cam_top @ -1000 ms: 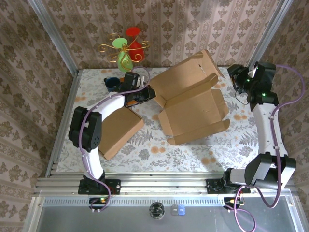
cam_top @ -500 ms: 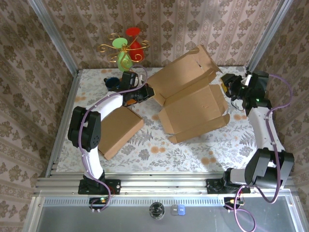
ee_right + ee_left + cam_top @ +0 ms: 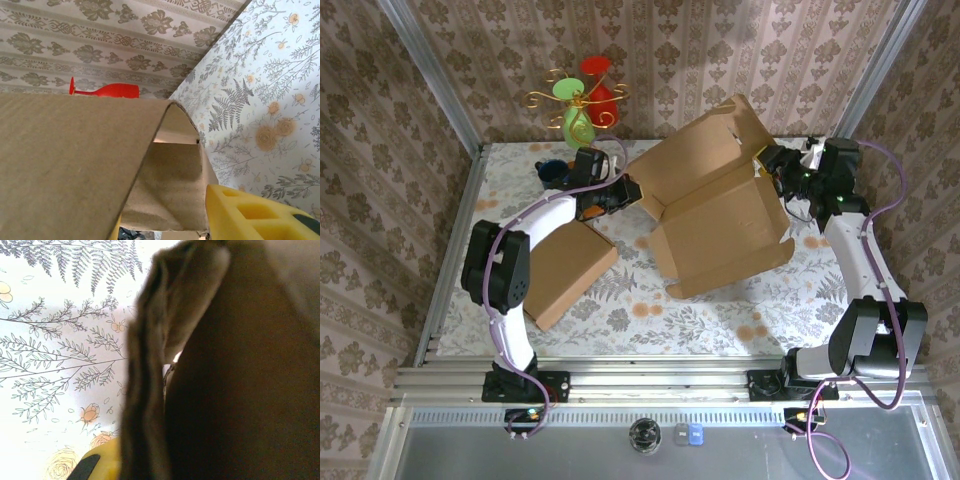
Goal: Fold the paper box
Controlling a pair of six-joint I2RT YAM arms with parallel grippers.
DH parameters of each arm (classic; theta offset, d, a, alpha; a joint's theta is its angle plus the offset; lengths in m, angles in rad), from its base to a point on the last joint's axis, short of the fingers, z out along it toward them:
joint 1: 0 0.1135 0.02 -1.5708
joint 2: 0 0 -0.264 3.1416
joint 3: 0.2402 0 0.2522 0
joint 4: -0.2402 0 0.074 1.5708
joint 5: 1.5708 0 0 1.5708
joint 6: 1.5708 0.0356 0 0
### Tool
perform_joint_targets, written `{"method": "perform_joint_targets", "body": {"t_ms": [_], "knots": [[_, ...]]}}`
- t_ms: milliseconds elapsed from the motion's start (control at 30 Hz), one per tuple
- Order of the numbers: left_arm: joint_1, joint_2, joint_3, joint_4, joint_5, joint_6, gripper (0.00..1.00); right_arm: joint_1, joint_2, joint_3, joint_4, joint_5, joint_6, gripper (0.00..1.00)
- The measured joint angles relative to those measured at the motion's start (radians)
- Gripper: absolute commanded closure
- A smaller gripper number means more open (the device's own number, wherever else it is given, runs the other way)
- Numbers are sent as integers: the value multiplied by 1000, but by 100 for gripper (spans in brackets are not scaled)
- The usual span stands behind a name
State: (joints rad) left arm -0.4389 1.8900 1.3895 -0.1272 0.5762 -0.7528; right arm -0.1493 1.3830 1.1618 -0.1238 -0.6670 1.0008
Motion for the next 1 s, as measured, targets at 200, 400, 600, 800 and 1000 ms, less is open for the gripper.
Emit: {"method": "perform_joint_targets", "body": {"t_ms": [200, 400, 600, 800, 1000], "knots": [[2, 0, 3, 0, 1, -4, 100, 0, -15, 32, -108, 21, -67, 57], [14, 0, 7, 0, 9, -4, 100, -1, -169, 134, -198, 186, -140, 53], [22, 0, 13, -1, 42, -4, 100, -32, -199, 332, -164, 243, -169, 54], [24, 2, 45, -14, 92, -2, 100, -98, 148, 620, -42, -54, -145, 56], [37, 14, 76, -47, 132, 16, 100, -80, 398, 665, -76, -275, -163, 56]]}}
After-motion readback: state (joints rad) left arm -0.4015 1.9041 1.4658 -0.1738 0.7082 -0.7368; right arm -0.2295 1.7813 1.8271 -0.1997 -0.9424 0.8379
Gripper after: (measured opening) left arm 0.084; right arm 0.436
